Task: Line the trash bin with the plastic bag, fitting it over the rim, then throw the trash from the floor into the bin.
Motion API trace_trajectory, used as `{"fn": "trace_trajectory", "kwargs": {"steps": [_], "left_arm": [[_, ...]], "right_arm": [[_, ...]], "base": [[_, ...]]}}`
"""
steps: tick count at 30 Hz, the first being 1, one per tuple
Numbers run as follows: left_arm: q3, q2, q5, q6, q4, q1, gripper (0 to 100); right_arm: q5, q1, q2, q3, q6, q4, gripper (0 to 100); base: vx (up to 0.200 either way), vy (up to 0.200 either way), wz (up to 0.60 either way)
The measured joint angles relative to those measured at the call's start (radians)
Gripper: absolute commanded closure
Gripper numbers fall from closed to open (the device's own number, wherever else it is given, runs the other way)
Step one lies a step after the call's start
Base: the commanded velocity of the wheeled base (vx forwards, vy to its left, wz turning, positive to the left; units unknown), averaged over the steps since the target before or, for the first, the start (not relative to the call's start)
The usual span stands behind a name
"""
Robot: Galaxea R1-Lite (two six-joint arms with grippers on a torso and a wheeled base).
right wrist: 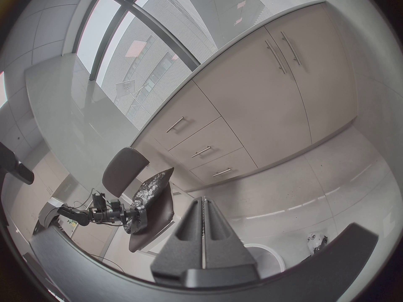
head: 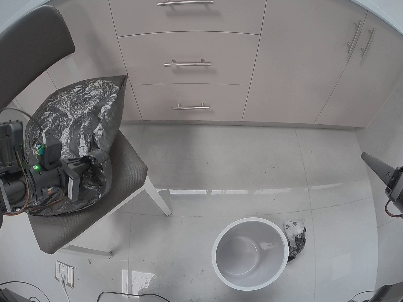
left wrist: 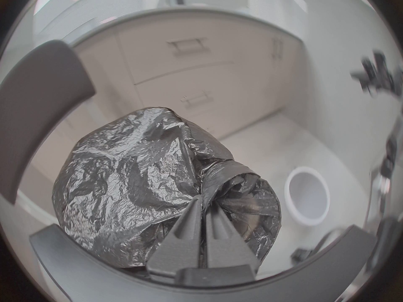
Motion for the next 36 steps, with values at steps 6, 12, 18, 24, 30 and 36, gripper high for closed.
{"fn": "trace_trajectory", "kwargs": {"steps": [6,12,18,24,30,36], "left_arm": [[-0.094,-0.035,0.282,-0.365,-0.020,-0.139,100],[-0.252,-0.029,0.491,-0.754,0.045,-0.280,100],[-0.478,0.020,0.597,-1.011,0.220,-0.448,100],[-0.609,0.083,0.659,-1.065,0.311,-0.610,100],[-0.641,0.126,0.678,-1.039,0.328,-0.734,100],[-0.643,0.153,0.682,-1.022,0.332,-0.783,100]], "right_arm": [[-0.005,0.002,0.005,-0.006,-0.014,0.007,100],[-0.027,0.029,0.045,-0.035,-0.052,0.018,100],[-0.105,0.125,0.170,-0.106,-0.143,0.024,0],[-0.158,0.296,0.339,-0.185,-0.214,0.025,0],[-0.203,0.446,0.484,-0.255,-0.272,0.025,0],[-0.266,0.555,0.567,-0.305,-0.296,0.026,0]], "base": [[0.000,0.000,0.00],[0.000,0.000,0.00],[0.000,0.000,0.00],[0.000,0.000,0.00],[0.000,0.000,0.00],[0.000,0.000,0.00]]}}
